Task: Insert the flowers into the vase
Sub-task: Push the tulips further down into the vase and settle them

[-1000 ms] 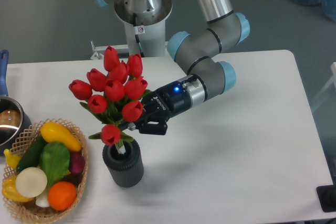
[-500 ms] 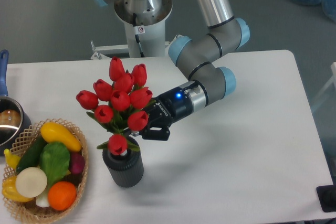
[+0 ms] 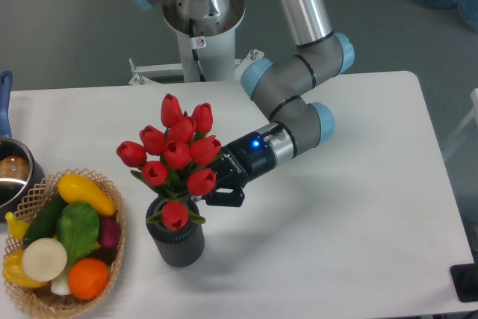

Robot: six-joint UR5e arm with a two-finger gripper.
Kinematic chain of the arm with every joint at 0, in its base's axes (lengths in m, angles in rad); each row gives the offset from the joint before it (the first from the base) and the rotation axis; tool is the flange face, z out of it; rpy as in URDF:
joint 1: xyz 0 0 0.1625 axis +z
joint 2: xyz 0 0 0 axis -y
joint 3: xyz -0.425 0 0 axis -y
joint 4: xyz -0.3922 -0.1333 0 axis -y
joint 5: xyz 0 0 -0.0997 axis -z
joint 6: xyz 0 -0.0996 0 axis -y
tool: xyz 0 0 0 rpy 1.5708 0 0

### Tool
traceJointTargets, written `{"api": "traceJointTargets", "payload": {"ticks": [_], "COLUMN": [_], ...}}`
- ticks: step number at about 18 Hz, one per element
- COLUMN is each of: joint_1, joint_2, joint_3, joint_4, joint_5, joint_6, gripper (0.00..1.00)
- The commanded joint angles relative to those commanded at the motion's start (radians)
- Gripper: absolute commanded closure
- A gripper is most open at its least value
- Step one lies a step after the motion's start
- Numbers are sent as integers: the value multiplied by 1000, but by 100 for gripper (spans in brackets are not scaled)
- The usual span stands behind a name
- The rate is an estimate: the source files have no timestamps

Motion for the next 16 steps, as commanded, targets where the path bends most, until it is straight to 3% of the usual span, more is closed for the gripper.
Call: {"api": "traceJointTargets", "payload": {"ticks": [16], "joint_1": [-5], "joint_2": [-38], "joint_3": [-9], "joint_4": [3], "joint_5": [20], "joint_6": [35], "gripper": [88]}}
